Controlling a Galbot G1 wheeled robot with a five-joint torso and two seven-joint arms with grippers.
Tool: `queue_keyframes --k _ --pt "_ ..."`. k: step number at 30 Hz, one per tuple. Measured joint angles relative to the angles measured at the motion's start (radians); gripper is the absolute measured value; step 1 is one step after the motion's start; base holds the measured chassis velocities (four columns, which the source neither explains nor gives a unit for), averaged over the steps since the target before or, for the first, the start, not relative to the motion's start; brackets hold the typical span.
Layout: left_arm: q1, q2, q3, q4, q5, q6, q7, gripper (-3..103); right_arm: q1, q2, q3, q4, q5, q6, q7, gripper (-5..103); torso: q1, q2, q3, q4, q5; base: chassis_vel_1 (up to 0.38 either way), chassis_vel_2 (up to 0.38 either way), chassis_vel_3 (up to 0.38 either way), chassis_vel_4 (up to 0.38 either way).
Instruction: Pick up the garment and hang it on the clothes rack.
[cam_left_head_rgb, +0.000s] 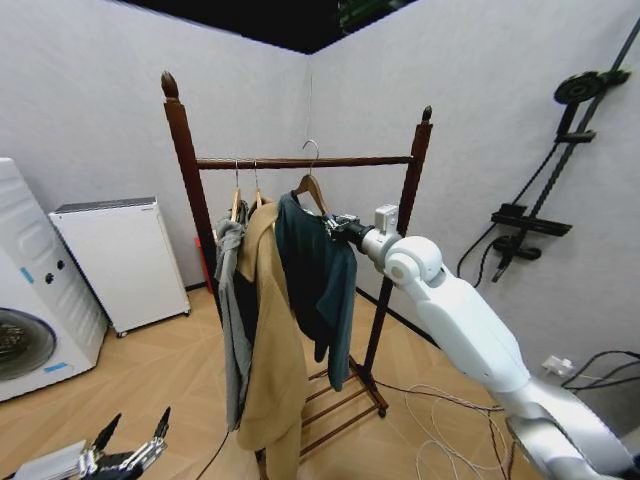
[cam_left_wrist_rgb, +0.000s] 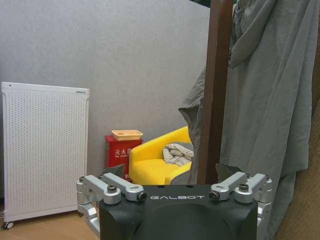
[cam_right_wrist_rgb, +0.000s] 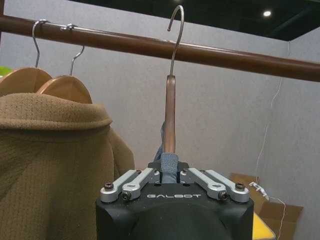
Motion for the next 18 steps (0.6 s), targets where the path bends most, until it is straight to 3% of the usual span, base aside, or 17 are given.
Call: queue_keyframes --k 13,15,18 --pt "0.0 0.0 0.0 0.0 0.0 0.0 0.0 100 0.018 -0.007 -0.027 -0.036 0.026 -0.008 -0.005 11 0.0 0.0 0.0 -0.0001 0.0002 0.0 0.0 0.0 0.0" --pt "0.0 0.0 0.0 0.0 0.0 0.0 0.0 100 0.018 -0.009 -0.026 -0.028 0.033 -0.007 -0.007 21 0.0 0.0 0.0 0.0 0.0002 0.0 0.0 0.0 0.0" --pt "0.0 0.0 0.0 0.0 0.0 0.0 0.0 100 0.02 -0.012 -0.026 -0.02 0.047 -0.007 -0.007 27 0.0 0.0 0.0 0.0 0.0002 0.0 0.0 0.0 0.0"
